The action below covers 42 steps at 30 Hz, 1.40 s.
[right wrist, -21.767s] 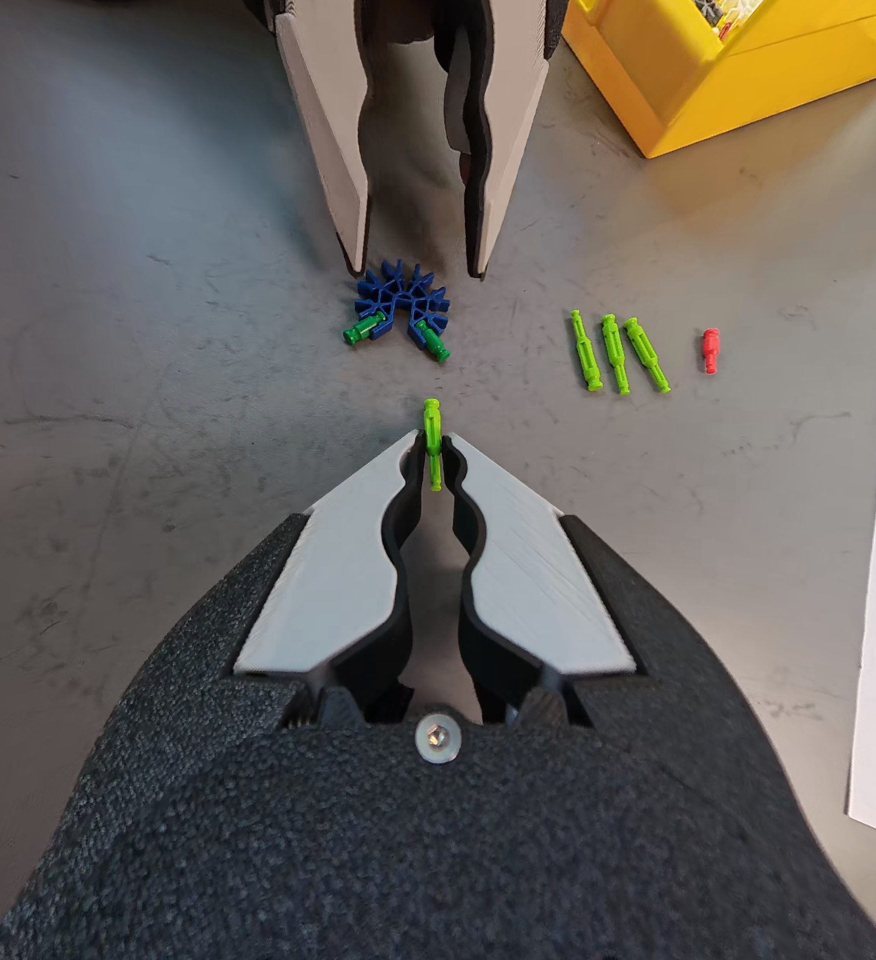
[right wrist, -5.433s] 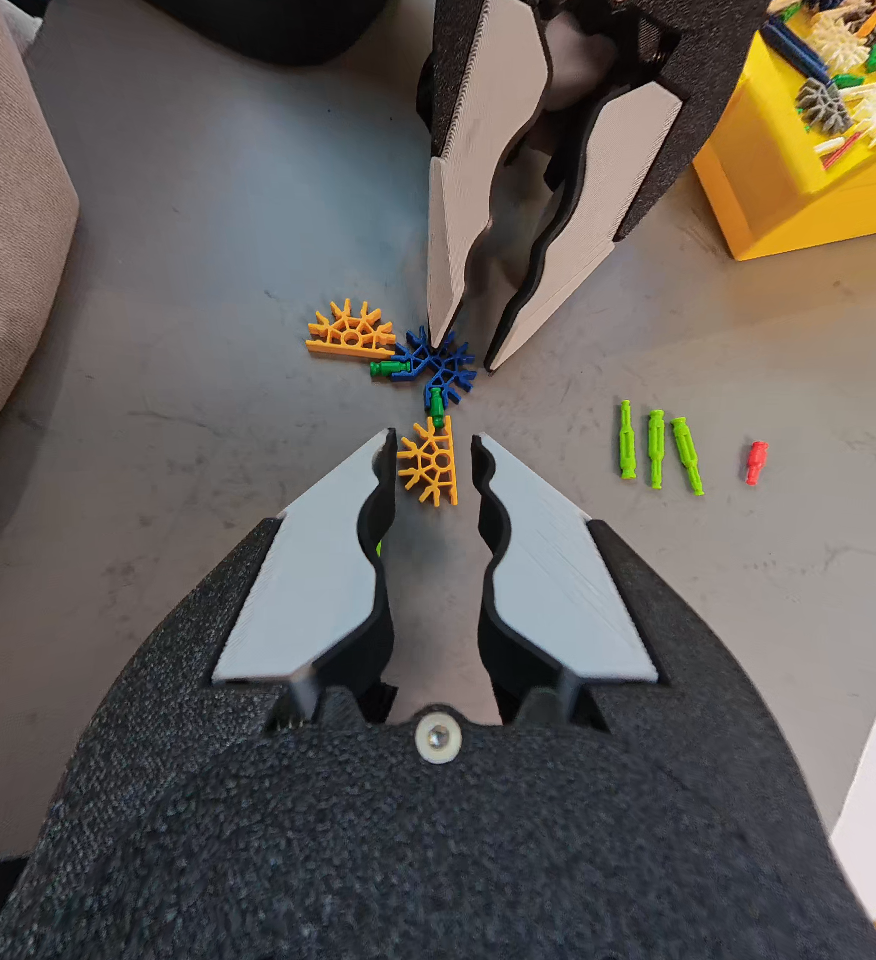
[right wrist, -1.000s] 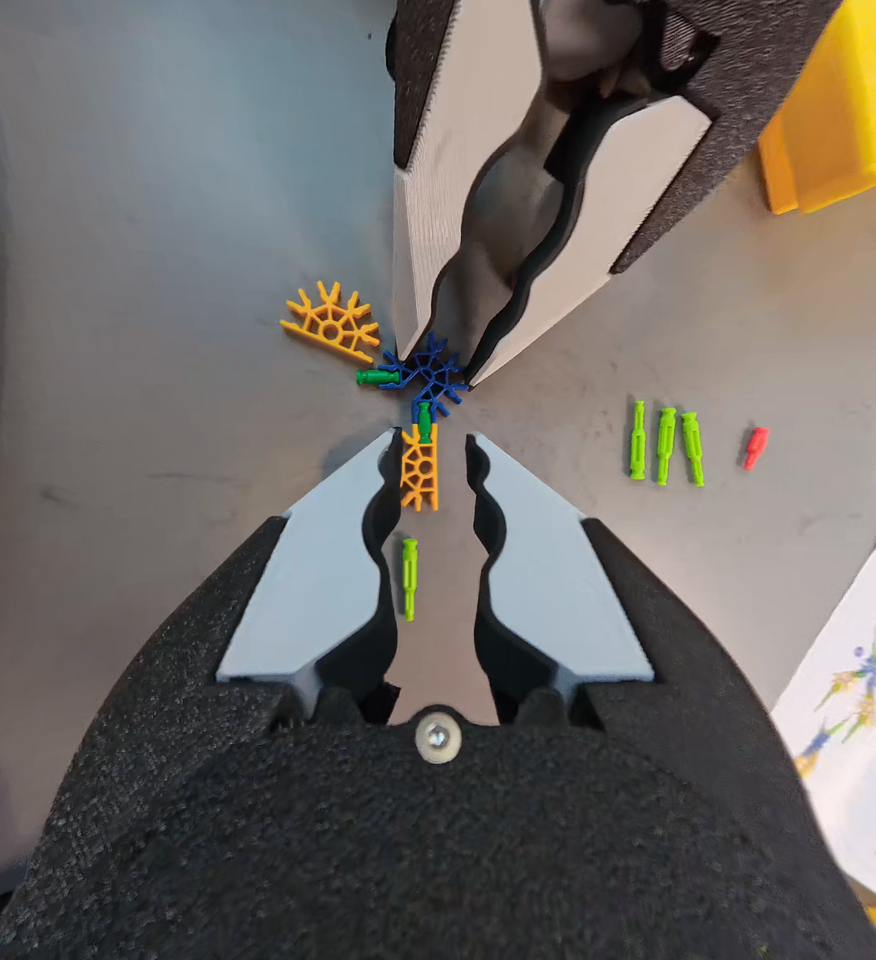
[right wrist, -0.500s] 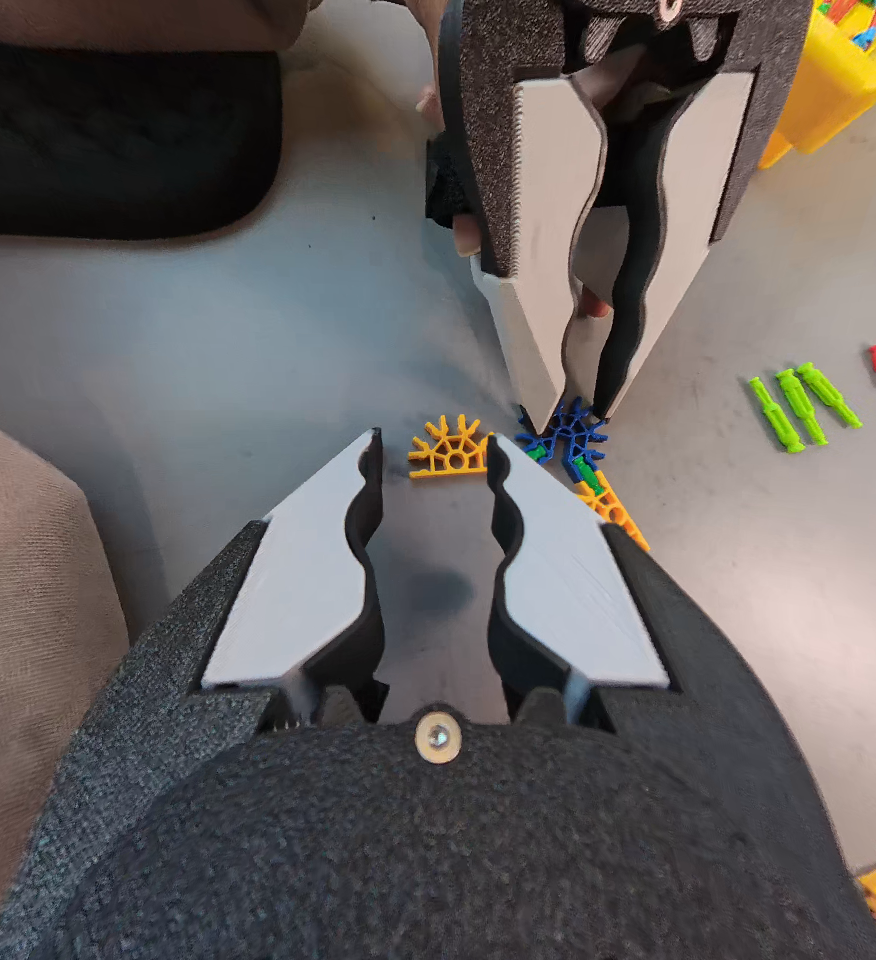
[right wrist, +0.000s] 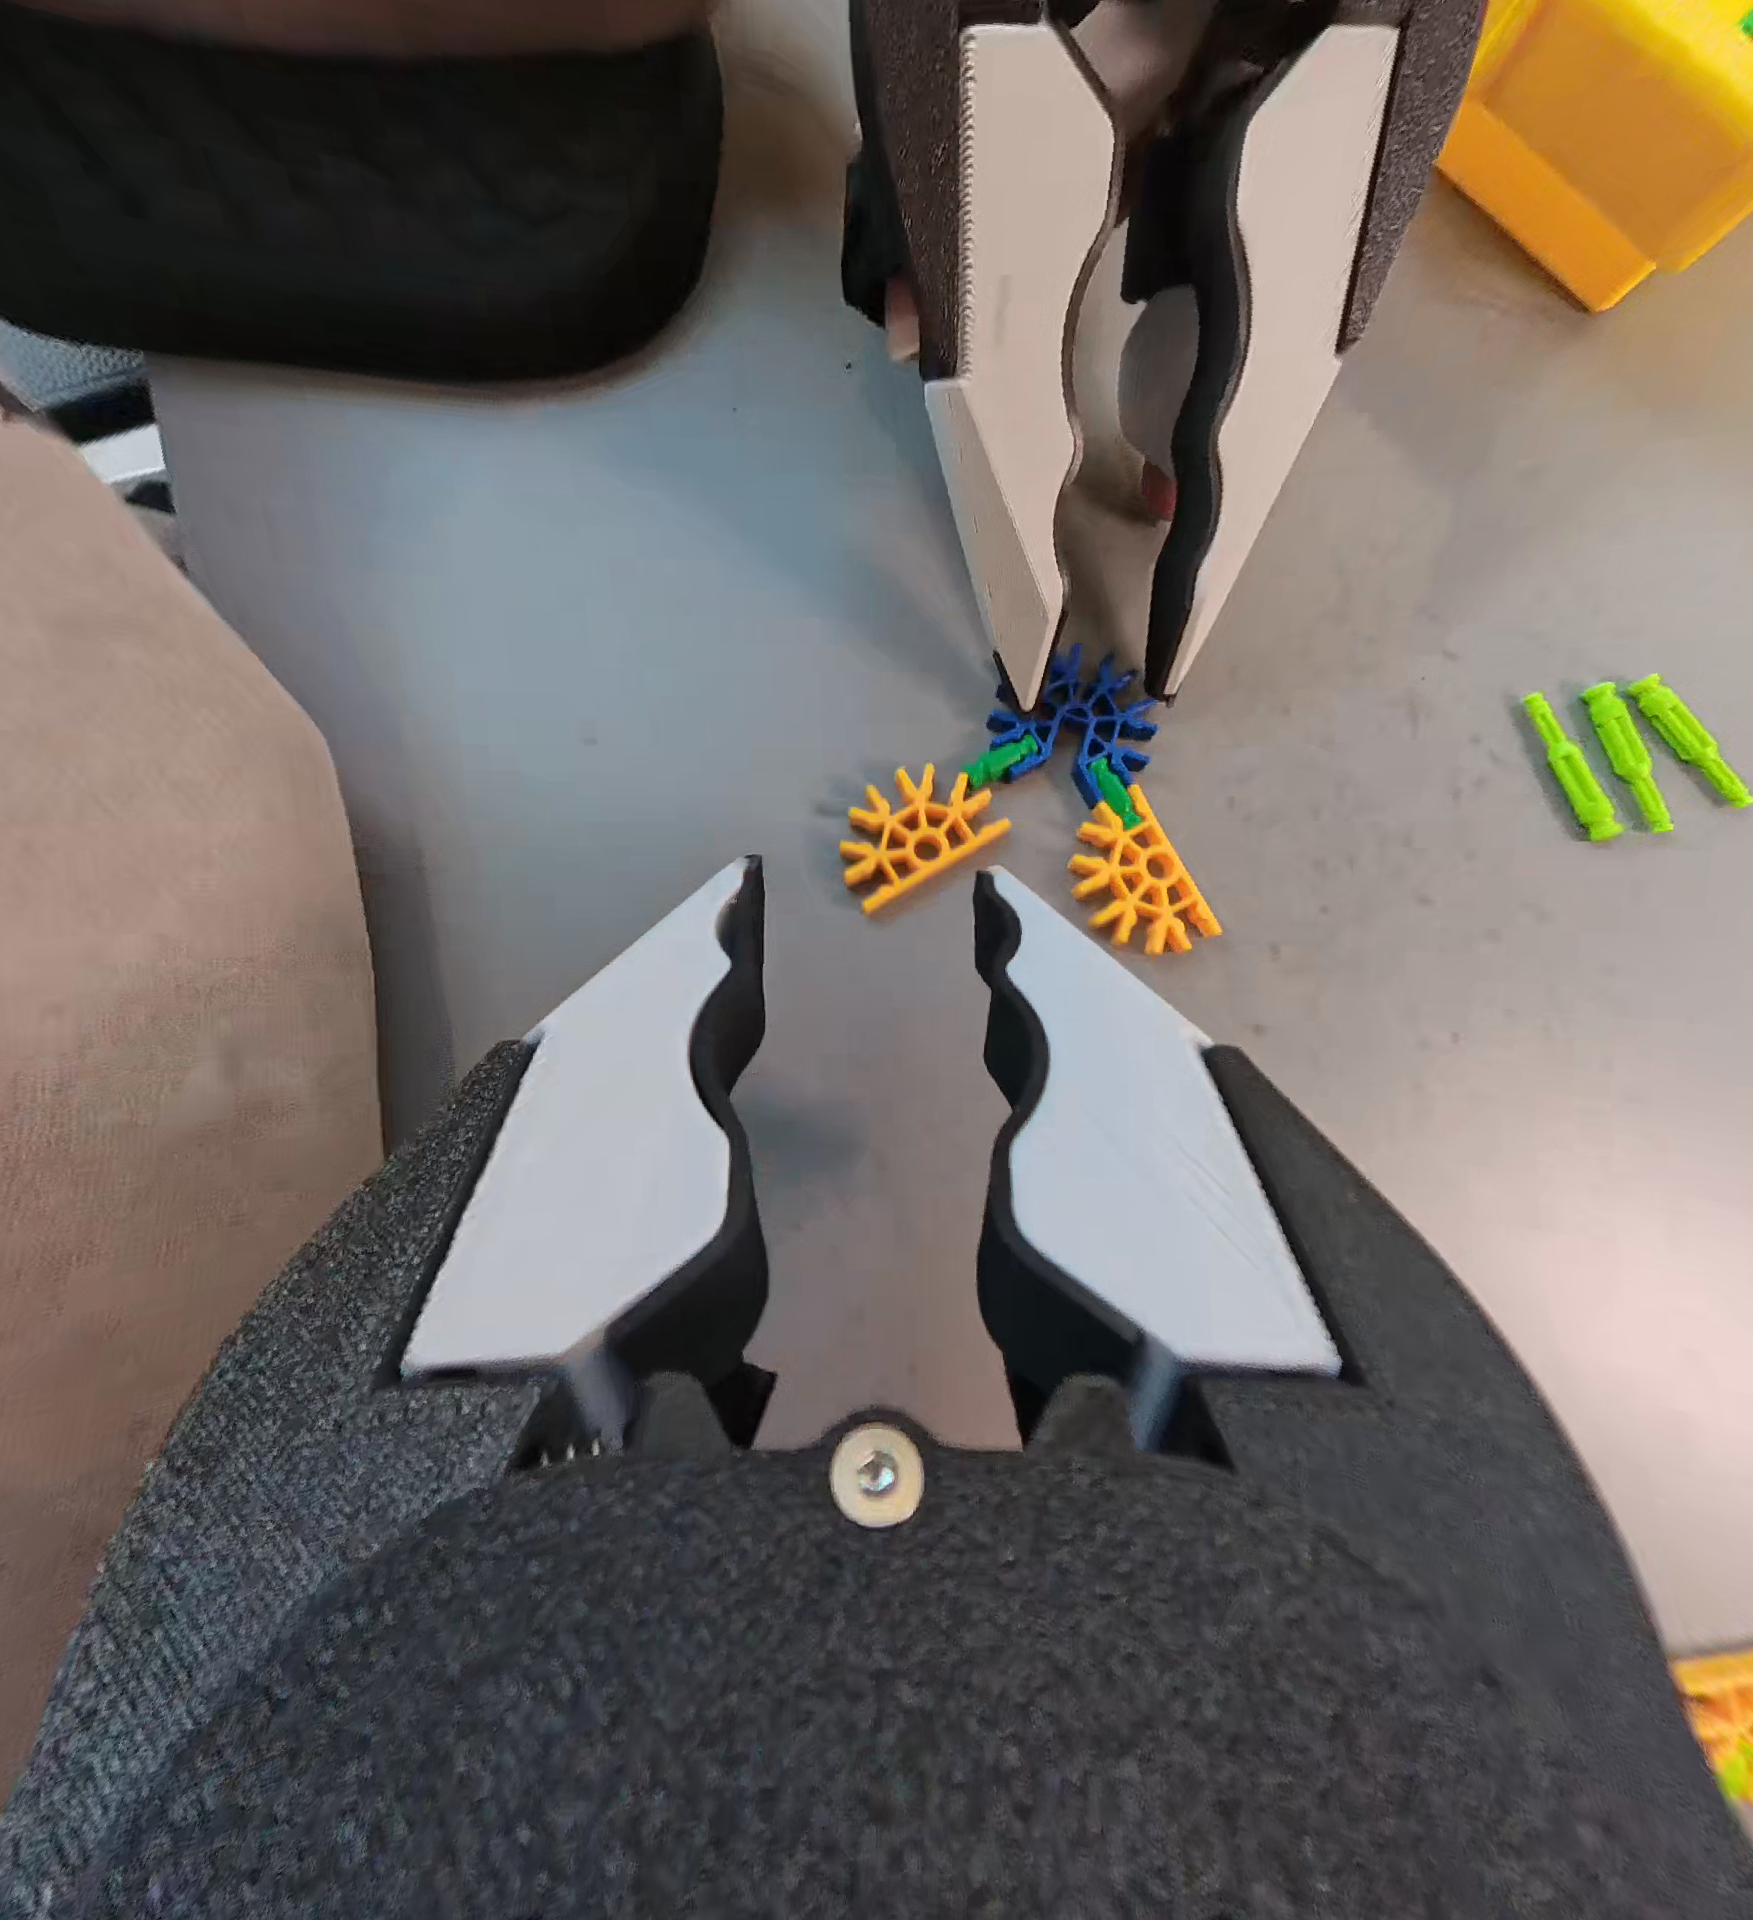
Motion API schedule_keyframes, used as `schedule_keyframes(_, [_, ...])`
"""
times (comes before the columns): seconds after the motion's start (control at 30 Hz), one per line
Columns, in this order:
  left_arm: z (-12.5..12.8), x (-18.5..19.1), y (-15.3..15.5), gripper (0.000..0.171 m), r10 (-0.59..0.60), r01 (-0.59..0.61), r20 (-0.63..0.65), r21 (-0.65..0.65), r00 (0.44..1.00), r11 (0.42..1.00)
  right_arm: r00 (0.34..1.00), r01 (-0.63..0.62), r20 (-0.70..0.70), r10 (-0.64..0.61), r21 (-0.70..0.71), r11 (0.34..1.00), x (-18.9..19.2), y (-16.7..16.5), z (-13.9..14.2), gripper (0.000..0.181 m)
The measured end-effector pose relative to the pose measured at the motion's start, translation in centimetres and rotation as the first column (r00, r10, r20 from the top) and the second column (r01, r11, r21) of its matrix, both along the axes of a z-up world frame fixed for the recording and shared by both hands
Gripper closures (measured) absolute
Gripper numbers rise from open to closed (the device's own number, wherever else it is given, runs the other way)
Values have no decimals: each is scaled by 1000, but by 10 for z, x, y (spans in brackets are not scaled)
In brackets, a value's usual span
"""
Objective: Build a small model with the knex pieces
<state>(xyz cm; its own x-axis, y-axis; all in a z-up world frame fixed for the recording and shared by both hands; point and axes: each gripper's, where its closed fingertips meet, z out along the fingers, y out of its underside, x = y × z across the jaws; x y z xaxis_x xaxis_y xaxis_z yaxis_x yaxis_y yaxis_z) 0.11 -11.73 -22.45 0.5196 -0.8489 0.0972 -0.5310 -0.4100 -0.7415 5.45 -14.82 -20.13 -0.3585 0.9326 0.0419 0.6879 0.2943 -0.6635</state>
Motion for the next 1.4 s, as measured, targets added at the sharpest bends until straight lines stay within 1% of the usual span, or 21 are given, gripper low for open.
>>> schedule_keyframes(0.1, [0,-1,-1,142,9,-9,3,-7,1000,1000,997,72,33,-73,39,997,-16,-3,-21,134])
schedule_keyframes(0.13, [0,-1,-1,140,15,-15,2,-5,1000,1000,996,84,37,-84,7,996,-18,-4,-24,139])
schedule_keyframes(0.17, [1,-3,0,141,30,-30,-4,6,1000,1000,994,102,40,-100,-41,994,-19,-3,-23,156])
schedule_keyframes(0.27, [7,-5,-5,134,36,-36,15,37,999,999,995,82,70,-77,-69,994,-8,8,-23,165])
schedule_keyframes(0.4, [24,1,-15,133,-2,-4,53,115,999,993,998,66,24,-61,-287,956,1,8,-5,165])
schedule_keyframes(0.47, [34,12,-21,131,-39,26,70,172,997,985,997,49,-26,-70,-482,875,-1,1,16,165])
schedule_keyframes(0.57, [52,30,-27,131,-95,66,101,258,990,964,994,7,-72,-84,-716,698,-5,-8,42,165])
schedule_keyframes(0.63, [63,40,-30,143,-125,80,135,299,983,951,992,-18,-88,-88,-800,600,-6,-11,53,166])
schedule_keyframes(0.67, [67,42,-31,156,-133,79,157,310,979,948,992,-25,-90,-86,-822,569,-6,-13,55,166])
schedule_keyframes(0.73, [67,43,-32,158,-126,74,188,260,974,963,993,-33,-89,-79,-845,533,-5,-14,57,166])
schedule_keyframes(0.77, [64,42,-31,159,-109,65,199,215,974,974,992,-26,-89,-91,-840,542,-6,-12,56,166])
schedule_keyframes(0.83, [55,39,-30,164,-69,45,222,111,973,993,985,-26,-130,-117,-773,634,-6,-4,52,168])
schedule_keyframes(0.87, [51,38,-30,166,-44,35,244,40,969,999,976,-22,-171,-133,-689,725,-7,3,49,162])
schedule_keyframes(0.93, [46,38,-28,166,5,21,302,-84,953,996,961,-67,-270,-66,-458,886,-6,5,47,151])
schedule_keyframes(1.0, [47,41,-32,166,17,49,363,-171,932,984,939,-89,-342,19,-191,978,-8,4,45,140])
schedule_keyframes(1.03, [47,44,-35,166,18,66,384,-205,923,977,926,-88,-372,65,-43,995,-10,5,43,136])
schedule_keyframes(1.1, [48,49,-38,166,18,94,417,-246,909,965,904,-112,-383,192,222,969,-13,4,37,136])
schedule_keyframes(1.17, [48,51,-40,166,21,111,430,-278,902,954,889,-164,-348,297,364,917,-13,-2,29,139])
schedule_keyframes(1.23, [41,52,-41,166,17,110,407,-286,913,952,891,-152,-332,310,425,892,-16,3,27,160])
schedule_keyframes(1.33, [39,51,-38,166,30,87,391,-277,920,957,903,-164,-314,294,380,910,-16,5,24,160])
schedule_keyframes(1.4, [39,45,-32,161,20,49,340,-193,940,980,917,-129,-326,229,300,945,-17,10,24,160])
